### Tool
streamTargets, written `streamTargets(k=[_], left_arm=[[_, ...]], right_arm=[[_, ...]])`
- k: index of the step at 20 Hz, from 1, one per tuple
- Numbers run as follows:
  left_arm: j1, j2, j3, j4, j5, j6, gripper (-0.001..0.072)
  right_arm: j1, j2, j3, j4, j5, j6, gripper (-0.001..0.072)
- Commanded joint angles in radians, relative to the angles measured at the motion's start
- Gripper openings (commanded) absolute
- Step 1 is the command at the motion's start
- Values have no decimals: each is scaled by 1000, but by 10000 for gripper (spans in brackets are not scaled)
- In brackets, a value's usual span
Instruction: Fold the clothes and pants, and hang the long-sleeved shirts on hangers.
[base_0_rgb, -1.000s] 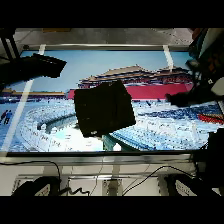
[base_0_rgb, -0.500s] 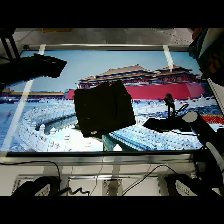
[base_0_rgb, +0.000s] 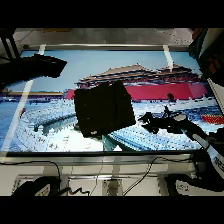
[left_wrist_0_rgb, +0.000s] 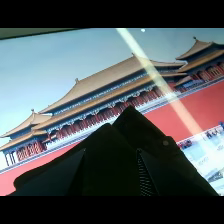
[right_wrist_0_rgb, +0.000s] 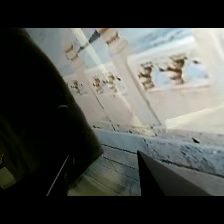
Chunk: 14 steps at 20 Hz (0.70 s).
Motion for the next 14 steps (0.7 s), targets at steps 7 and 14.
streamTargets(k=[7, 14], left_arm=[[0, 0, 0, 2, 1, 0, 362], [0, 0, 0, 16, 0, 0, 361]], right_arm=[[188, -132, 248, 53, 6, -64, 263], [206, -118, 481, -283, 26, -116, 38]])
